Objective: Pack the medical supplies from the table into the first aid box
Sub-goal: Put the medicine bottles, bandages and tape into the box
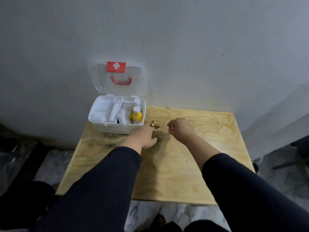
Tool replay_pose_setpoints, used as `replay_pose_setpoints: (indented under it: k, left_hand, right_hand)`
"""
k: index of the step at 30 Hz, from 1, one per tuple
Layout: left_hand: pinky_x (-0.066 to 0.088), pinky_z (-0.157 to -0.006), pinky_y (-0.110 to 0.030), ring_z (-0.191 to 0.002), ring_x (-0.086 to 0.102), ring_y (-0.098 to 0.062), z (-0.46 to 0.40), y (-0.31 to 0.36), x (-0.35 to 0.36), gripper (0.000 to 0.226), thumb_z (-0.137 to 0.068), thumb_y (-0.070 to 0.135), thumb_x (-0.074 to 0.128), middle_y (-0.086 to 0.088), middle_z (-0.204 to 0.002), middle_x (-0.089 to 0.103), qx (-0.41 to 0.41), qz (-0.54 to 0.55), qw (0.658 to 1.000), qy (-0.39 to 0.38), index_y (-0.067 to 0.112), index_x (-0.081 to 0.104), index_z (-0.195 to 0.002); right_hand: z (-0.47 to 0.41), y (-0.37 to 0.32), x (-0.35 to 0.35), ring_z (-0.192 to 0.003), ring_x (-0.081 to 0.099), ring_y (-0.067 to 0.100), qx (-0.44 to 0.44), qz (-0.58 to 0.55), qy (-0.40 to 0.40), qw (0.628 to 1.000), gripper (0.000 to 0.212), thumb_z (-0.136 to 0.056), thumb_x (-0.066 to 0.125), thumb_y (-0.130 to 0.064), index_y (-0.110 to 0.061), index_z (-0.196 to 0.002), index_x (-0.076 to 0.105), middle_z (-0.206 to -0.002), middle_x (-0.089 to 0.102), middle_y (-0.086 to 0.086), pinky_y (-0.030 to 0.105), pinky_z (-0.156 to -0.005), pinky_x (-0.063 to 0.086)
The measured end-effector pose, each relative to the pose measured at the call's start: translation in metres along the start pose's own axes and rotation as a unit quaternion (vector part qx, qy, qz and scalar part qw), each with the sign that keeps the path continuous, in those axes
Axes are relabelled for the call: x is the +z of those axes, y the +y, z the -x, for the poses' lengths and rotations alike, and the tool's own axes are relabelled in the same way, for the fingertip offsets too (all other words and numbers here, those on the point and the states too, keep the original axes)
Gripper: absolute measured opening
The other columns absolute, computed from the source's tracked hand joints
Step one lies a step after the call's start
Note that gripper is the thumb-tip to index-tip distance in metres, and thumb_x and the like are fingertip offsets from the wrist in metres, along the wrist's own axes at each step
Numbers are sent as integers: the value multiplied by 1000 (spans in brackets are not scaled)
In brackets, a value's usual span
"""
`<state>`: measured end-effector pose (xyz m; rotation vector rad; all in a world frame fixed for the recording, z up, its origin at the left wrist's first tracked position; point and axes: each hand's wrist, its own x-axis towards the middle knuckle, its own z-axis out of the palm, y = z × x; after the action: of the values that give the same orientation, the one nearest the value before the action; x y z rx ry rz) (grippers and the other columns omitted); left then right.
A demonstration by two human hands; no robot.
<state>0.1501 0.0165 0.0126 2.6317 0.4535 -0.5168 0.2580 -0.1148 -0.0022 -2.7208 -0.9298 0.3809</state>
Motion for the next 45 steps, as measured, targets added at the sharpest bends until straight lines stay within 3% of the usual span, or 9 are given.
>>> replay_pose_setpoints:
  k: [6,11,13,17,21,30,34,40,45]
  left_hand:
    - [49,-96,-33,-121,56,-24,7,26,-47,46,-92,34,54,-1,-135,57,24,-5,999,40,21,50,-136]
    - [47,-100,-39,-118,56,-26,25,-5,-76,42,-93,35,53,-1,-134,58,-8,4,997,83,23,53,-133]
    - [48,-96,-39,-112,57,-28,32,-27,-82,36,-93,35,52,-4,-129,59,-29,6,995,96,24,57,-127]
    - [40,-106,-39,-134,43,-26,42,-82,-87,58,-93,36,55,-1,-151,39,-73,21,990,123,21,36,-147]
    - [36,-111,-43,-141,33,-26,42,-139,-87,72,-90,41,59,-3,-156,28,-97,28,985,142,17,27,-150]
    - [47,-99,-47,-130,47,-23,12,-222,-85,110,-49,72,68,4,-144,44,-52,142,984,98,34,26,-144]
    - [50,-96,-46,-127,51,-21,-2,-232,-76,119,-44,72,71,7,-145,46,-3,167,983,72,44,15,-146]
    - [49,-98,-46,-126,50,-22,-8,-231,-77,119,-40,68,71,7,-144,45,21,184,981,59,41,19,-144]
    - [46,-102,-45,-131,46,-19,-13,-234,-75,123,-42,71,71,8,-148,41,29,184,981,58,41,14,-146]
  right_hand:
    - [-10,-17,-64,-95,66,27,-29,-6,43,999,24,-86,58,-14,-15,-107,69,-100,73,9,31,-79,53]
    - [-23,-61,-85,-88,64,26,-65,-33,62,995,27,-84,60,-13,-10,-110,66,-92,70,11,33,-82,53]
    - [-28,-85,-82,-96,64,29,-83,-24,59,995,27,-84,60,-15,-10,-110,66,-100,71,12,35,-84,53]
    - [-42,-138,-65,-107,61,29,-113,-7,44,993,28,-86,59,-19,-12,-113,66,-113,69,11,33,-85,50]
    - [-62,-189,-38,-109,60,30,-126,-27,42,991,30,-86,60,-20,-13,-115,64,-117,67,11,33,-87,48]
    - [-118,-266,24,-103,59,35,-105,-18,33,994,28,-89,54,-10,-8,-115,65,-114,61,15,37,-87,49]
    - [-129,-272,35,-101,59,36,-58,-6,30,998,34,-89,51,0,-9,-120,62,-122,48,13,37,-85,49]
    - [-126,-264,28,-105,59,32,-36,6,42,998,39,-85,54,5,-12,-119,63,-116,57,12,36,-90,50]
    - [-116,-268,21,-98,63,26,-26,-53,71,996,34,-82,67,-12,-15,-116,63,-110,66,7,30,-82,49]
